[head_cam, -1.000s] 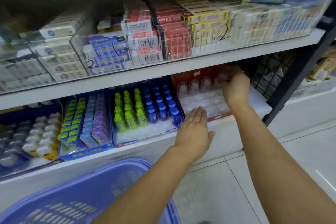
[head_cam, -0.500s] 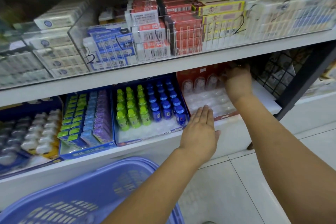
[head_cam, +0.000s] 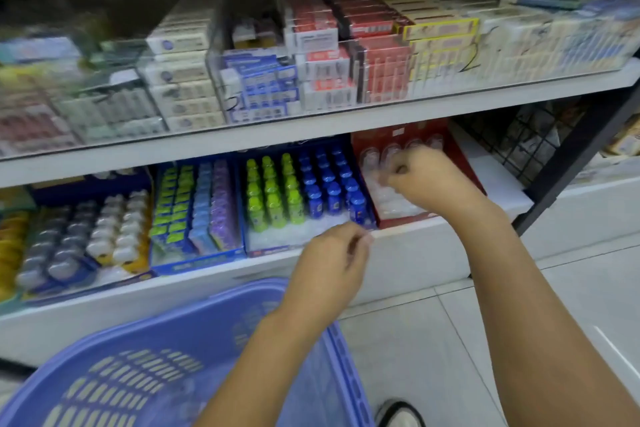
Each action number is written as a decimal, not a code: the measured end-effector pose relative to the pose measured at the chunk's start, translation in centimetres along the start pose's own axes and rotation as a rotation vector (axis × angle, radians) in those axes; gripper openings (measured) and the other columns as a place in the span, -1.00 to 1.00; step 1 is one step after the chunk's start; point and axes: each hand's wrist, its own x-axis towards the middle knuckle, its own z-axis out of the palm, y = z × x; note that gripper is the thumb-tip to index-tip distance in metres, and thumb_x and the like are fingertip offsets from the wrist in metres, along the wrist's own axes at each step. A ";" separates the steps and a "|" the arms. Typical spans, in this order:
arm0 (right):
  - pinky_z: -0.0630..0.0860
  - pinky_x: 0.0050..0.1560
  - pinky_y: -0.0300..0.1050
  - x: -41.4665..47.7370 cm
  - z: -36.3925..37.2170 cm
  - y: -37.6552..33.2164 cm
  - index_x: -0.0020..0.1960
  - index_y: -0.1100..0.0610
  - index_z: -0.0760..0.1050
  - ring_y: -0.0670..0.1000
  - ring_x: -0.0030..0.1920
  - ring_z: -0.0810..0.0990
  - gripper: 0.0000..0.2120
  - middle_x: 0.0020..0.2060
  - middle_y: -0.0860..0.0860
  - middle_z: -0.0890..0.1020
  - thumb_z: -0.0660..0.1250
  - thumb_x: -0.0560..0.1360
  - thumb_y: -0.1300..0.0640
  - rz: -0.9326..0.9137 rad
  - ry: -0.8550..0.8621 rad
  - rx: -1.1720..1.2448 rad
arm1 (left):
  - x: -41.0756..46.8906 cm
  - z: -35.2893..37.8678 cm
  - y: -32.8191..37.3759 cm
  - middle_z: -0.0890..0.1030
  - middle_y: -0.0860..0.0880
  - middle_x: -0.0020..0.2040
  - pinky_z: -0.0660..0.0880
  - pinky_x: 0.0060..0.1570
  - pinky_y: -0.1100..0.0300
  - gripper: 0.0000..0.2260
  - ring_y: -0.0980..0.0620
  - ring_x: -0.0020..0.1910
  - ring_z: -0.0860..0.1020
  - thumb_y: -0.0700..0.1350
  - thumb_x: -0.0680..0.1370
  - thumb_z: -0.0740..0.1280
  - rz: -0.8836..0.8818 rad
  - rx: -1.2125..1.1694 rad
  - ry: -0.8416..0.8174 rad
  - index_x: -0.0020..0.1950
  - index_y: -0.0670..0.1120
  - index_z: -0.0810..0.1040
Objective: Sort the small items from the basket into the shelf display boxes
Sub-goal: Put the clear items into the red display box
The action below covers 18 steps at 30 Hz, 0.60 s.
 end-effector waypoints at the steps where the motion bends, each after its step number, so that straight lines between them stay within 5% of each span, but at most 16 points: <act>1: 0.38 -0.35 -0.15 -1.1 0.0 -2.1 -0.22 0.19 0.60 0.00 -0.35 0.51 -0.69 -0.38 0.08 0.58 0.37 0.46 -0.07 -0.039 -0.136 0.007 | -1.7 -1.4 -0.9 0.64 -0.01 -0.20 0.52 -0.11 0.07 -0.81 0.02 -0.18 0.58 -0.01 0.54 0.18 -0.054 -0.032 0.031 -0.13 -0.03 0.55; 5: 0.44 -0.20 -0.16 -4.3 3.5 -9.8 -0.13 0.11 0.61 -0.04 -0.22 0.55 -0.73 -0.24 -0.01 0.62 0.37 0.46 -0.11 -0.285 -0.429 -0.071 | -9.2 -6.1 -6.4 0.52 -0.12 -0.44 0.36 -0.28 0.05 -0.69 -0.04 -0.41 0.46 -0.10 0.58 0.27 -0.322 0.066 0.135 -0.36 -0.13 0.46; 10: 0.49 0.10 -0.06 -8.6 16.3 -15.2 0.11 0.17 0.58 0.12 0.09 0.57 -0.66 0.07 0.13 0.63 0.32 0.49 -0.05 -0.454 -0.780 -0.196 | -17.5 -9.4 -14.8 0.46 -0.14 -0.44 0.25 -0.31 0.06 -0.67 -0.02 -0.33 0.47 -0.17 0.56 0.28 -0.746 0.210 0.004 -0.42 -0.10 0.43; 14: 0.42 0.17 -0.05 -11.8 27.0 -15.3 0.27 0.18 0.47 0.15 0.22 0.49 -0.59 0.23 0.18 0.53 0.32 0.51 0.00 -0.373 -0.873 -0.168 | -21.9 -9.2 -20.5 0.60 -0.28 0.11 0.41 0.02 0.10 -0.79 -0.15 0.13 0.56 -0.17 0.57 0.26 -1.035 0.211 -0.098 0.12 -0.25 0.56; 18: 0.36 0.23 -0.08 -13.8 34.0 -13.8 0.33 0.21 0.40 0.15 0.27 0.46 -0.54 0.28 0.20 0.48 0.30 0.52 -0.01 -0.239 -0.865 -0.096 | -24.0 -8.2 -23.5 0.51 -0.21 0.30 0.30 0.22 0.22 -0.63 -0.13 0.29 0.48 -0.32 0.53 0.25 -0.986 0.171 -0.079 0.35 -0.26 0.42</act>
